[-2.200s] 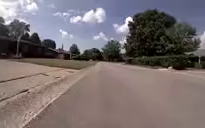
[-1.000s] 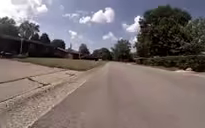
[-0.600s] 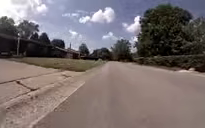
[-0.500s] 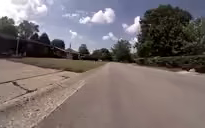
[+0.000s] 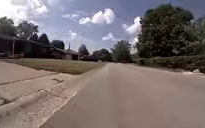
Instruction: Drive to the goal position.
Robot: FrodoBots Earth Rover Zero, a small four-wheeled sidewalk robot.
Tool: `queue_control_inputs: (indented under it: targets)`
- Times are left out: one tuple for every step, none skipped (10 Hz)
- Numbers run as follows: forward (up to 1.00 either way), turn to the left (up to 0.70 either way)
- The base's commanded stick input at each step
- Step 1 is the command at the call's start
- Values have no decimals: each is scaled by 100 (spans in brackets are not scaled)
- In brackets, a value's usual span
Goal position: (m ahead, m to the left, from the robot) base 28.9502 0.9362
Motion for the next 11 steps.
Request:
queue_control_inputs:
  targets:
    - [100,0]
    - [100,0]
    - [100,0]
    - [100,0]
    - [100,0]
    - [100,0]
    - [100,0]
    - [100,0]
    - [100,0]
    - [100,0]
    - [100,0]
